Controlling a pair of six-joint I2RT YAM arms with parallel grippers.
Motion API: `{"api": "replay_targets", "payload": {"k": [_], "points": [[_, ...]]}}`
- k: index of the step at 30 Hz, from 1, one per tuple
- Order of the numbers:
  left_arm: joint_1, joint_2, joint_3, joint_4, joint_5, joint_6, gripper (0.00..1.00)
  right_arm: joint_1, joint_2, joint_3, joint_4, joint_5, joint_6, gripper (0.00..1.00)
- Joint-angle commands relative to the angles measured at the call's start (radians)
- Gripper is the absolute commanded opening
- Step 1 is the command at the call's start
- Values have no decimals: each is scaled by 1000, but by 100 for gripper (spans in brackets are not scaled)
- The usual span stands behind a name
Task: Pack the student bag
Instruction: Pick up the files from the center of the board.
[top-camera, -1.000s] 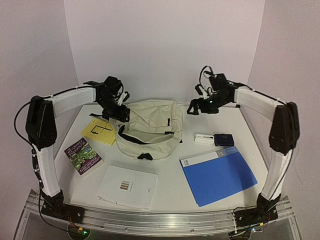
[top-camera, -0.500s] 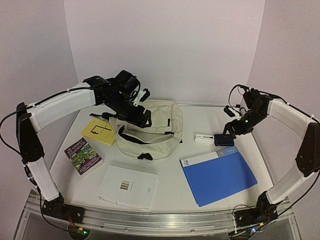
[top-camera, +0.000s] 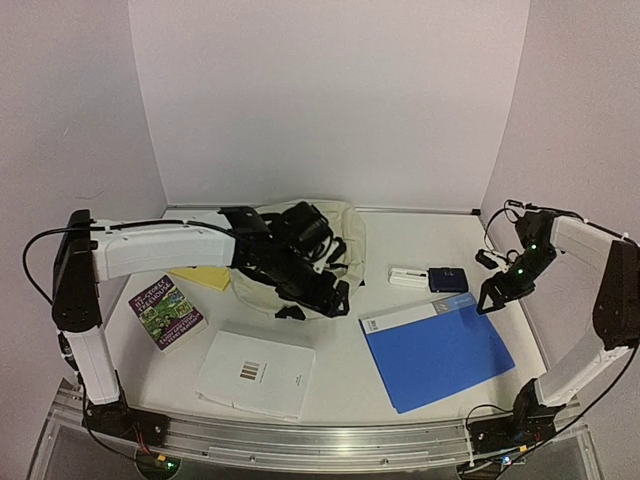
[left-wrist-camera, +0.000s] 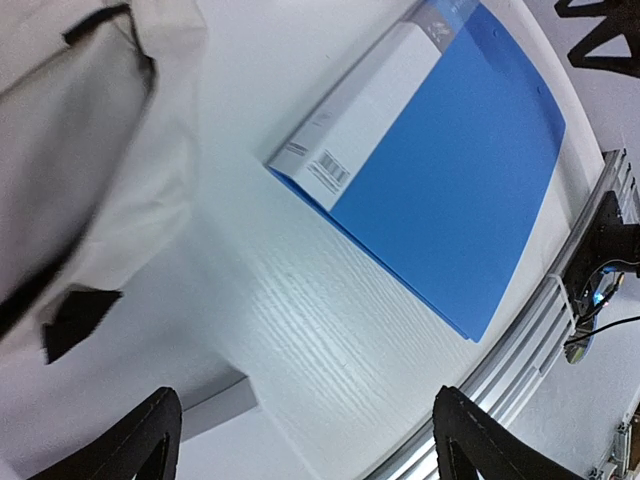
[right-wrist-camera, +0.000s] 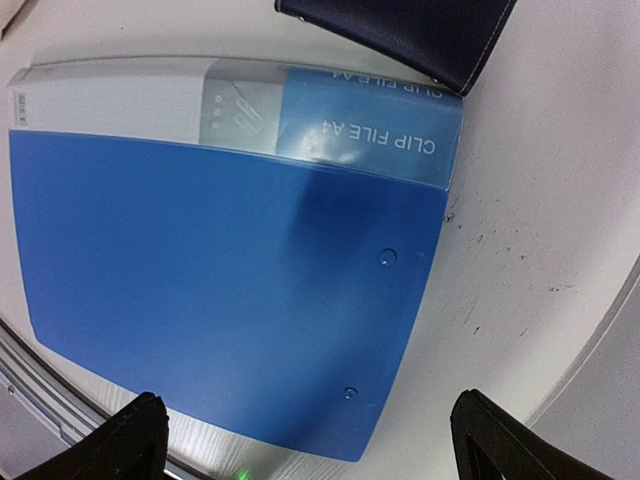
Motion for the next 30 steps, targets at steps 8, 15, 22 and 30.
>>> {"api": "replay_targets", "payload": {"k": [8, 15, 22, 30], "points": [[-88, 134, -103, 433, 56, -173, 85, -85, 175, 56, -3, -22, -129, 97], [-89, 205, -87, 505, 72, -188, 81, -87, 218, 49, 5, -65, -158, 94], [-89, 276, -70, 510, 77, -207, 79, -89, 303, 109, 34, -57, -143, 92], [-83, 321, -57, 518, 75, -230, 78, -89, 404, 181, 44, -85, -117, 91]]}}
